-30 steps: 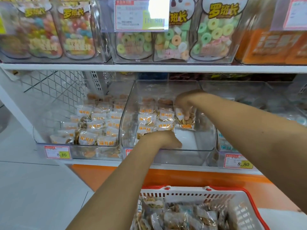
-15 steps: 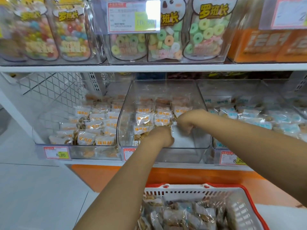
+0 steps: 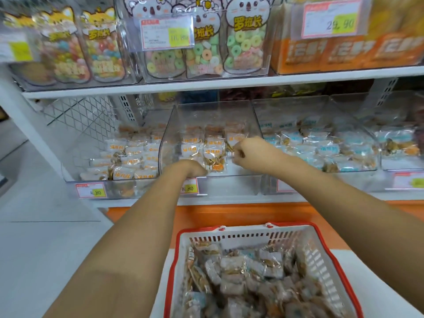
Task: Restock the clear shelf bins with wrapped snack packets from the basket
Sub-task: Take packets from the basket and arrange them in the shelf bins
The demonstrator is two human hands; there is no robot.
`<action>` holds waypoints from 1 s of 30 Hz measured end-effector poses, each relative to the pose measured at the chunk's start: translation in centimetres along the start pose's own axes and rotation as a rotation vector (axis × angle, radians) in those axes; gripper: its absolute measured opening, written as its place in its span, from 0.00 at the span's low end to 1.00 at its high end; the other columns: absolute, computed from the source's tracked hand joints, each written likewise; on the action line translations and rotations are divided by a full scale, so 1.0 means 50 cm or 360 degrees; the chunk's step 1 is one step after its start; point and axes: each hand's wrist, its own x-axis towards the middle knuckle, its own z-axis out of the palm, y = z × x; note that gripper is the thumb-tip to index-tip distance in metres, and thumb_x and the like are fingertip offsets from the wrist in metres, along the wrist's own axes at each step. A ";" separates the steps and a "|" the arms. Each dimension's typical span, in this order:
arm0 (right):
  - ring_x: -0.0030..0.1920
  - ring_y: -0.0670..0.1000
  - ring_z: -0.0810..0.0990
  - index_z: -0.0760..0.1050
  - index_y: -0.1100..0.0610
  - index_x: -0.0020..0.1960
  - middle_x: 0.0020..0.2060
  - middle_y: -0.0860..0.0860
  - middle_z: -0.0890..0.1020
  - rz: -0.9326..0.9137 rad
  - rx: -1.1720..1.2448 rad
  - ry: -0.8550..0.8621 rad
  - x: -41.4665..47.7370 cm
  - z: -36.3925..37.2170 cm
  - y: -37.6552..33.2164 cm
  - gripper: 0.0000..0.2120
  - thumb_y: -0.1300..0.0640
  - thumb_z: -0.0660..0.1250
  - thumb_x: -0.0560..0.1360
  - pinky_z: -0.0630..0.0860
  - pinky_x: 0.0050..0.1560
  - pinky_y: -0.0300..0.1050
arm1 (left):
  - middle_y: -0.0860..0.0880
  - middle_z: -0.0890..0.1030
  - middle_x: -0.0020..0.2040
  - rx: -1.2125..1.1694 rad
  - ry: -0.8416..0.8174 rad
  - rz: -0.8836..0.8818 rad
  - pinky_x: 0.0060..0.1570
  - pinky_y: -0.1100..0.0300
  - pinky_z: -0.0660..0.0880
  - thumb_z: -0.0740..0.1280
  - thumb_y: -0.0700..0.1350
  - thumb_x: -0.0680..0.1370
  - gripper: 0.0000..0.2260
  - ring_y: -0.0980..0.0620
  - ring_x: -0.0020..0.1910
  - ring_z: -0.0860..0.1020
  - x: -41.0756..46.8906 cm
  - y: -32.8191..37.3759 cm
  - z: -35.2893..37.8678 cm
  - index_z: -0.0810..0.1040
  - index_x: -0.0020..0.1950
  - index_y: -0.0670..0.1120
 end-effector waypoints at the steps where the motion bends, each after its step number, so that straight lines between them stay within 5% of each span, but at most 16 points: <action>1: 0.39 0.54 0.75 0.74 0.61 0.41 0.37 0.56 0.77 -0.0028 0.0054 0.0081 -0.028 0.005 0.004 0.10 0.56 0.63 0.78 0.67 0.37 0.44 | 0.43 0.58 0.77 -0.0013 0.0010 -0.0002 0.72 0.50 0.59 0.56 0.55 0.82 0.26 0.43 0.75 0.59 -0.001 0.000 0.001 0.60 0.76 0.43; 5: 0.37 0.50 0.74 0.69 0.52 0.35 0.34 0.49 0.76 0.0015 0.0381 0.0079 -0.142 0.046 0.010 0.13 0.52 0.67 0.77 0.66 0.37 0.43 | 0.44 0.57 0.78 -0.0081 0.0086 0.0037 0.71 0.52 0.59 0.56 0.53 0.83 0.26 0.44 0.75 0.59 -0.029 0.001 0.003 0.59 0.76 0.41; 8: 0.39 0.46 0.74 0.75 0.53 0.43 0.37 0.45 0.75 0.0077 0.0430 -0.0191 -0.211 0.112 0.019 0.07 0.52 0.66 0.77 0.67 0.37 0.39 | 0.41 0.62 0.76 -0.0142 0.0239 0.0049 0.67 0.53 0.63 0.55 0.49 0.84 0.22 0.43 0.73 0.63 -0.059 0.008 0.006 0.63 0.74 0.38; 11: 0.42 0.45 0.74 0.78 0.53 0.51 0.43 0.45 0.77 0.0063 0.0355 -0.0435 -0.264 0.189 0.018 0.07 0.51 0.67 0.77 0.68 0.39 0.37 | 0.38 0.79 0.50 -0.0205 0.0672 0.0183 0.44 0.56 0.71 0.57 0.44 0.82 0.13 0.42 0.51 0.77 -0.091 0.010 0.022 0.77 0.51 0.37; 13: 0.46 0.46 0.75 0.78 0.53 0.54 0.49 0.47 0.79 0.0030 0.0370 -0.0557 -0.292 0.238 0.010 0.09 0.52 0.68 0.76 0.71 0.46 0.37 | 0.44 0.74 0.32 -0.0383 0.1037 0.0376 0.34 0.58 0.66 0.59 0.43 0.80 0.15 0.45 0.35 0.73 -0.124 0.008 0.046 0.74 0.36 0.41; 16: 0.55 0.47 0.75 0.74 0.53 0.63 0.59 0.49 0.78 -0.0035 0.0444 -0.0781 -0.325 0.306 -0.009 0.18 0.51 0.69 0.75 0.71 0.54 0.39 | 0.46 0.78 0.33 -0.0455 0.1350 0.0658 0.31 0.59 0.66 0.58 0.45 0.81 0.15 0.48 0.32 0.74 -0.180 -0.005 0.107 0.79 0.39 0.42; 18: 0.63 0.50 0.73 0.69 0.54 0.70 0.66 0.49 0.73 -0.0066 0.0478 -0.0968 -0.339 0.345 -0.018 0.27 0.48 0.70 0.74 0.69 0.59 0.41 | 0.46 0.81 0.36 -0.0453 0.1150 0.0741 0.32 0.59 0.70 0.60 0.45 0.81 0.14 0.49 0.33 0.77 -0.215 -0.023 0.160 0.80 0.41 0.42; 21: 0.67 0.53 0.69 0.63 0.57 0.74 0.70 0.53 0.69 -0.0083 0.0532 -0.1155 -0.353 0.392 -0.031 0.34 0.49 0.72 0.73 0.67 0.66 0.46 | 0.46 0.81 0.38 -0.0196 0.0465 0.0663 0.35 0.58 0.71 0.62 0.46 0.80 0.14 0.45 0.37 0.79 -0.234 -0.055 0.251 0.81 0.43 0.40; 25: 0.60 0.53 0.73 0.69 0.60 0.68 0.65 0.55 0.72 0.0036 0.0677 -0.1073 -0.360 0.423 -0.037 0.27 0.58 0.73 0.72 0.72 0.57 0.44 | 0.47 0.82 0.42 -0.0073 -0.0340 0.0487 0.37 0.59 0.76 0.62 0.47 0.80 0.13 0.51 0.37 0.79 -0.252 -0.086 0.358 0.81 0.49 0.39; 30: 0.41 0.45 0.78 0.81 0.64 0.54 0.50 0.55 0.82 0.0225 0.0813 -0.0886 -0.359 0.445 -0.013 0.10 0.68 0.70 0.73 0.78 0.49 0.39 | 0.46 0.81 0.42 -0.0099 -0.0570 0.0384 0.36 0.63 0.72 0.62 0.48 0.79 0.11 0.52 0.36 0.76 -0.272 -0.111 0.444 0.80 0.46 0.42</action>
